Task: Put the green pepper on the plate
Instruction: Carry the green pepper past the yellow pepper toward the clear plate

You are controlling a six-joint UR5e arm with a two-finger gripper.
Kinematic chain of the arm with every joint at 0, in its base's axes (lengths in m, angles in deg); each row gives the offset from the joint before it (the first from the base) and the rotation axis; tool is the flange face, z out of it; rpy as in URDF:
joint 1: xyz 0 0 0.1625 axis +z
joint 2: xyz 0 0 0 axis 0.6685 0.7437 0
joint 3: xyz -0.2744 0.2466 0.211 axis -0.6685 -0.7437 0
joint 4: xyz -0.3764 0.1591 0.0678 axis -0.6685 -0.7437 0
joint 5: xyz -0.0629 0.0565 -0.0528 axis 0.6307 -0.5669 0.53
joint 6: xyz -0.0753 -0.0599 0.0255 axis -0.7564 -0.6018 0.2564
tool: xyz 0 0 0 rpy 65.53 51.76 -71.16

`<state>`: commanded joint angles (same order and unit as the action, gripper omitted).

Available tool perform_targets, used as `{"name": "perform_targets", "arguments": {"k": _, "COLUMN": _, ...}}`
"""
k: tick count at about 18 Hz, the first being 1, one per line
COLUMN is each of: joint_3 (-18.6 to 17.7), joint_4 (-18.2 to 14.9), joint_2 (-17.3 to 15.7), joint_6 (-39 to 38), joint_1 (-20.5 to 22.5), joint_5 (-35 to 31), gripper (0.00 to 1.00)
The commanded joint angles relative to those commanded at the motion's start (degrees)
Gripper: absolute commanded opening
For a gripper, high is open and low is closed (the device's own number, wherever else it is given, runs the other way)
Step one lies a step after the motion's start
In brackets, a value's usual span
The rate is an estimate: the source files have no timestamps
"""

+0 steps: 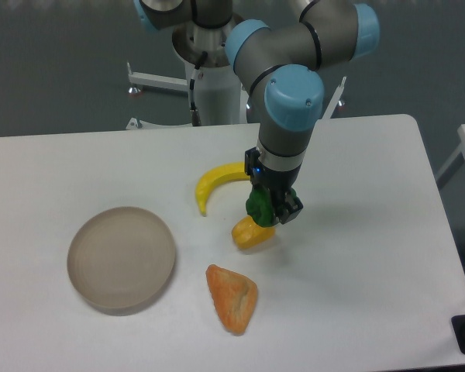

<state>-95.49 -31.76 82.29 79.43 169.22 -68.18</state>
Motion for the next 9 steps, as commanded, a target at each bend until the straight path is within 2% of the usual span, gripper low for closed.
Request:
{"name": "perform_targets", "arguments": {"k": 6, "joint_3": -0.18, "joint_4": 0.00, "joint_2": -0.53, "joint_6": -5.18, "joint_1": -3.16, "joint_5": 0.00, "gripper": 0.09}}
{"name": "perform_targets", "arguments": {"k": 9, "joint_3": -0.88, "joint_4": 0.00, "joint_2": -0.45, "joint_6": -12.01, "joint_1": -7.72, "joint_5": 0.26, "gripper": 0.09}}
